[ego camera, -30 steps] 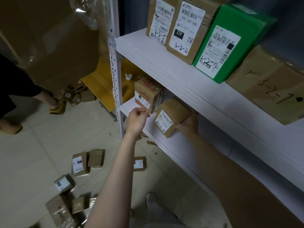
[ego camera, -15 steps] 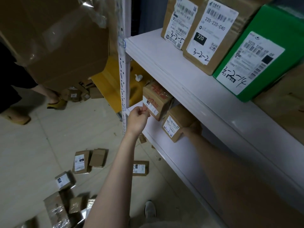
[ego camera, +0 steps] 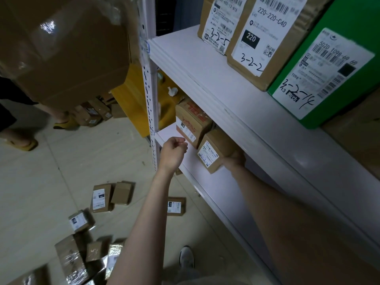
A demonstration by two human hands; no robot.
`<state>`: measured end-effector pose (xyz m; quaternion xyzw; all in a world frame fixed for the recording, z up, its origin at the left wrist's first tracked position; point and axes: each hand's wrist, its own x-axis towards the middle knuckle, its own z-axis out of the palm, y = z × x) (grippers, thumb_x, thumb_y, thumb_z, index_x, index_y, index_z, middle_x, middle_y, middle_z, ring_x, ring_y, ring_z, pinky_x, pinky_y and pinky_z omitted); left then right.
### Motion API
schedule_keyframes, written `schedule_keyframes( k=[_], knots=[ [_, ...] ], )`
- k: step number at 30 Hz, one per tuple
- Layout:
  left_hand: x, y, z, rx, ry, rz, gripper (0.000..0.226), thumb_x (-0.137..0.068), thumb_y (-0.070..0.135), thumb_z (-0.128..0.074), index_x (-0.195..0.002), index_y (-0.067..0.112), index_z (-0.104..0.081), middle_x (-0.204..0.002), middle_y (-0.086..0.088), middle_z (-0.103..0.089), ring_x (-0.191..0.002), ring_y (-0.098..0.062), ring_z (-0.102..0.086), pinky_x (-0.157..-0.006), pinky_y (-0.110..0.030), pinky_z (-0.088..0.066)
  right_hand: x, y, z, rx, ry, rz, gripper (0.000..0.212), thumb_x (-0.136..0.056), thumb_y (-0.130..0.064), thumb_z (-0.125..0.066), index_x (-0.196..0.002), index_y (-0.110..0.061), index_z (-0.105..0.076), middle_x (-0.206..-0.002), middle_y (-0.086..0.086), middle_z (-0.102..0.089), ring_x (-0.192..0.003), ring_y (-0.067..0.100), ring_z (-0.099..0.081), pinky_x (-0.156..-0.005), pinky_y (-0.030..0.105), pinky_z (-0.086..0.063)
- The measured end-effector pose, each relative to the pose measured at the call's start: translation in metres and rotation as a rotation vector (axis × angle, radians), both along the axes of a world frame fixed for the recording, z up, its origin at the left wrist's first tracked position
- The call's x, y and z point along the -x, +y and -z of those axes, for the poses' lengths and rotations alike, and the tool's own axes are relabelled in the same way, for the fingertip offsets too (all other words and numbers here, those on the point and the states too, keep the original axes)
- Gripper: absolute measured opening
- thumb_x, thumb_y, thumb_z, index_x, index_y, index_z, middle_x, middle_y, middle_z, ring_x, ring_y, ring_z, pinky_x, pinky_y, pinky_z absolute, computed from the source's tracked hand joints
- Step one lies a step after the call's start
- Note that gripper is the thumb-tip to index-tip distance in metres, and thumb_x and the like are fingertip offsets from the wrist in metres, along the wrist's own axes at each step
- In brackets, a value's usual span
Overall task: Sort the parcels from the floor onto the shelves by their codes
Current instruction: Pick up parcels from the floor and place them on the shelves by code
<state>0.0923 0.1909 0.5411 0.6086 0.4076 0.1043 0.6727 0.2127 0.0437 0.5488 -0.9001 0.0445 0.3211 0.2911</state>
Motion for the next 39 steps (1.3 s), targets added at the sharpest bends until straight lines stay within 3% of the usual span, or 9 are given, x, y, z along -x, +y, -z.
schedule_keyframes(
  k=[6, 10, 18, 22, 25, 27, 31, 35, 39],
  knots=[
    [0.002, -0.007, 0.005, 0.017, 0.004, -0.013, 0.023, -0.093, 0.011, -0.050, -0.113, 0.008, -0.061, -0.109, -0.010, -0.069, -0.097, -0.024, -0.065, -0.089, -0.041, -0.052, 0.006, -0.004, 0.016, -0.145, -0.098, 0.054, 0.057, -0.091, -0.007, -0.067, -0.143, -0.001, -0.043, -0.147, 0.017, -0.048, -0.136, 0.033, -0.044, -0.109, 0.030, -0.033],
    [0.008, -0.010, 0.007, 0.024, 0.006, -0.017, 0.023, -0.094, 0.011, -0.051, -0.115, 0.006, -0.060, -0.111, -0.011, -0.067, -0.095, -0.024, -0.064, -0.085, -0.039, -0.052, 0.013, -0.013, 0.024, -0.257, -0.117, 0.153, 0.059, -0.089, -0.002, -0.067, -0.142, -0.001, -0.041, -0.145, 0.017, -0.049, -0.134, 0.035, -0.046, -0.112, 0.039, -0.037],
    [0.032, -0.025, 0.014, 0.053, 0.028, -0.023, 0.018, -0.093, 0.008, -0.052, -0.109, 0.005, -0.059, -0.108, -0.015, -0.064, -0.091, -0.025, -0.060, -0.063, -0.029, -0.048, 0.045, -0.033, 0.046, -0.286, -0.315, 0.337, 0.055, -0.083, -0.014, -0.077, -0.125, -0.010, -0.042, -0.126, 0.021, -0.058, -0.107, 0.034, -0.060, -0.091, 0.038, -0.052],
    [0.056, -0.035, 0.024, 0.006, 0.063, 0.003, 0.014, -0.095, 0.008, -0.052, -0.107, 0.005, -0.058, -0.092, -0.004, -0.062, -0.078, -0.017, -0.059, -0.050, -0.015, -0.042, 0.059, -0.037, 0.069, -0.142, -0.407, 0.135, 0.049, -0.072, -0.010, -0.082, -0.109, -0.008, -0.050, -0.116, 0.015, -0.062, -0.101, 0.031, -0.063, -0.078, 0.037, -0.055],
    [0.079, -0.037, 0.041, -0.020, 0.094, 0.013, 0.007, -0.089, 0.017, -0.056, -0.092, 0.011, -0.059, -0.081, 0.001, -0.062, -0.078, -0.020, -0.060, -0.070, -0.028, -0.052, 0.071, -0.030, 0.086, -0.154, -0.396, -0.011, 0.033, -0.073, -0.008, -0.078, -0.099, -0.006, -0.057, -0.099, 0.008, -0.066, -0.089, 0.021, -0.063, -0.064, 0.023, -0.047],
    [0.096, -0.035, 0.057, -0.040, 0.177, 0.017, 0.009, -0.081, 0.019, -0.057, -0.089, 0.017, -0.059, -0.090, -0.006, -0.066, -0.085, -0.027, -0.061, -0.082, -0.038, -0.051, 0.082, -0.022, 0.101, -0.204, -0.385, -0.093, 0.022, -0.073, -0.005, -0.076, -0.085, -0.008, -0.058, -0.083, 0.004, -0.063, -0.079, 0.020, -0.063, -0.064, 0.023, -0.045],
    [0.124, -0.032, 0.088, -0.138, 0.355, 0.059, 0.025, -0.089, 0.008, -0.056, -0.113, 0.008, -0.063, -0.107, -0.011, -0.067, -0.099, -0.027, -0.061, -0.082, -0.029, -0.046, 0.104, -0.005, 0.135, -0.295, -0.360, -0.223, 0.033, -0.071, 0.003, -0.072, -0.063, -0.020, -0.049, -0.058, -0.005, -0.050, -0.058, 0.014, -0.050, -0.059, 0.023, -0.043],
    [0.140, -0.039, 0.124, -0.153, 0.441, 0.082, 0.030, -0.089, 0.008, -0.056, -0.119, 0.005, -0.062, -0.111, -0.012, -0.067, -0.104, -0.026, -0.061, -0.077, -0.024, -0.041, 0.115, -0.001, 0.174, -0.327, -0.320, -0.330, 0.035, -0.070, 0.007, -0.069, -0.065, -0.022, -0.052, -0.058, -0.006, -0.052, -0.056, 0.013, -0.050, -0.059, 0.024, -0.044],
    [0.148, -0.052, 0.166, -0.123, 0.498, 0.116, 0.031, -0.090, 0.012, -0.057, -0.120, 0.007, -0.061, -0.113, -0.010, -0.068, -0.108, -0.028, -0.060, -0.084, -0.028, -0.044, 0.112, -0.009, 0.217, -0.283, -0.206, -0.490, 0.034, -0.072, 0.007, -0.071, -0.071, -0.023, -0.056, -0.067, 0.002, -0.060, -0.065, 0.018, -0.057, -0.068, 0.038, -0.053]
  ],
)
